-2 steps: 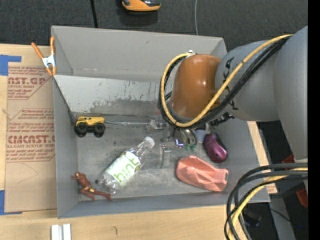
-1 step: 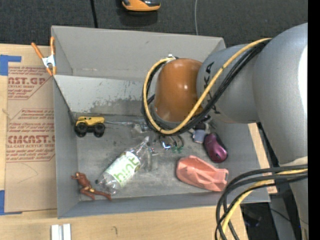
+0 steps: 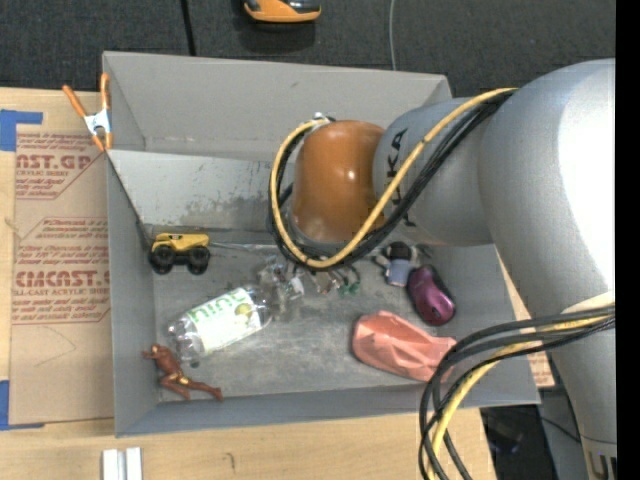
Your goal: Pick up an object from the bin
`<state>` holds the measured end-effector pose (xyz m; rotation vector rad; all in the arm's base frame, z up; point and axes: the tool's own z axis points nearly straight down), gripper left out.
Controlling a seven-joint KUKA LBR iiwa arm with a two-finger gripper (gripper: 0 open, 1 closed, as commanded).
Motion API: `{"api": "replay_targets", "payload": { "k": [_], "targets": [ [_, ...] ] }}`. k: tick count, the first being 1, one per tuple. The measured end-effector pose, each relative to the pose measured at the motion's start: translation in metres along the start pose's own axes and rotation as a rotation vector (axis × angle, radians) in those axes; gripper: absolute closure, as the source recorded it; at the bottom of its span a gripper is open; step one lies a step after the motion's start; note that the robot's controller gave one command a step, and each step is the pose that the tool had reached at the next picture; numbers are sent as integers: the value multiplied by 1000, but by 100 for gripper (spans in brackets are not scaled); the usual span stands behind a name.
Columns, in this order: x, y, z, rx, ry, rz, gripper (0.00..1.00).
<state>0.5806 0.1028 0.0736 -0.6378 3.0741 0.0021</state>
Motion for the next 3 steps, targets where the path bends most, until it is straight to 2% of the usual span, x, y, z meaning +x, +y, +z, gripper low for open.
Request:
{"api": "replay_targets", "payload": {
  "k": [1, 2, 3],
  "targets": [
    [0, 0, 0, 0, 0, 0, 100],
    [13, -3, -47, -2, 8, -11, 100],
    [13, 21, -71, 4, -8, -44, 100]
  ]
}}
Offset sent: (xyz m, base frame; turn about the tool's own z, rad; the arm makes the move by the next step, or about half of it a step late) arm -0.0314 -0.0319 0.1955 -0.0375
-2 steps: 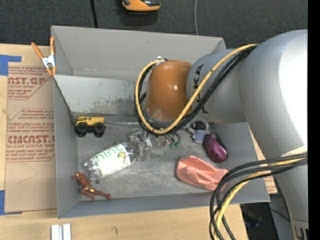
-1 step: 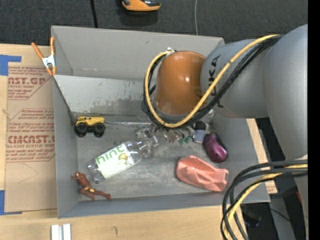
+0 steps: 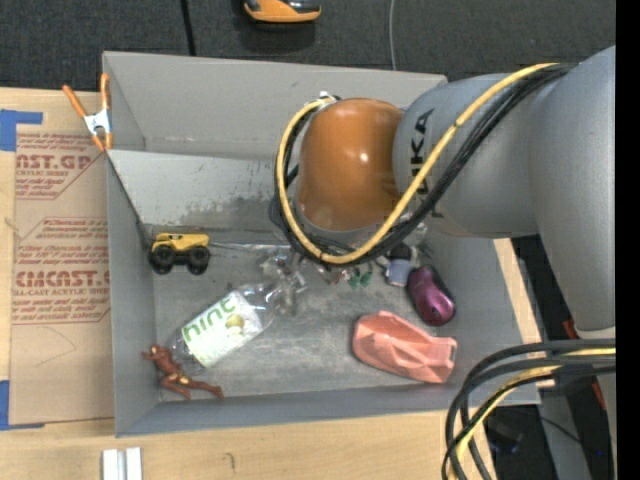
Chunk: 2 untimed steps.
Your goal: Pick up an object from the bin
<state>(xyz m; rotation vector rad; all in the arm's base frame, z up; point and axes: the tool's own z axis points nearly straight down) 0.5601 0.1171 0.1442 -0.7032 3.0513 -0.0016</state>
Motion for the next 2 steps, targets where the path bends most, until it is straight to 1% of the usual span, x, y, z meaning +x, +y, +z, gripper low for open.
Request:
{"api": "replay_targets", "payload": {
  "k": [1, 2],
  "targets": [
    [3, 5, -37, -6, 15, -21, 100],
    [5, -2, -70, -1, 1, -43, 100]
  ]
}}
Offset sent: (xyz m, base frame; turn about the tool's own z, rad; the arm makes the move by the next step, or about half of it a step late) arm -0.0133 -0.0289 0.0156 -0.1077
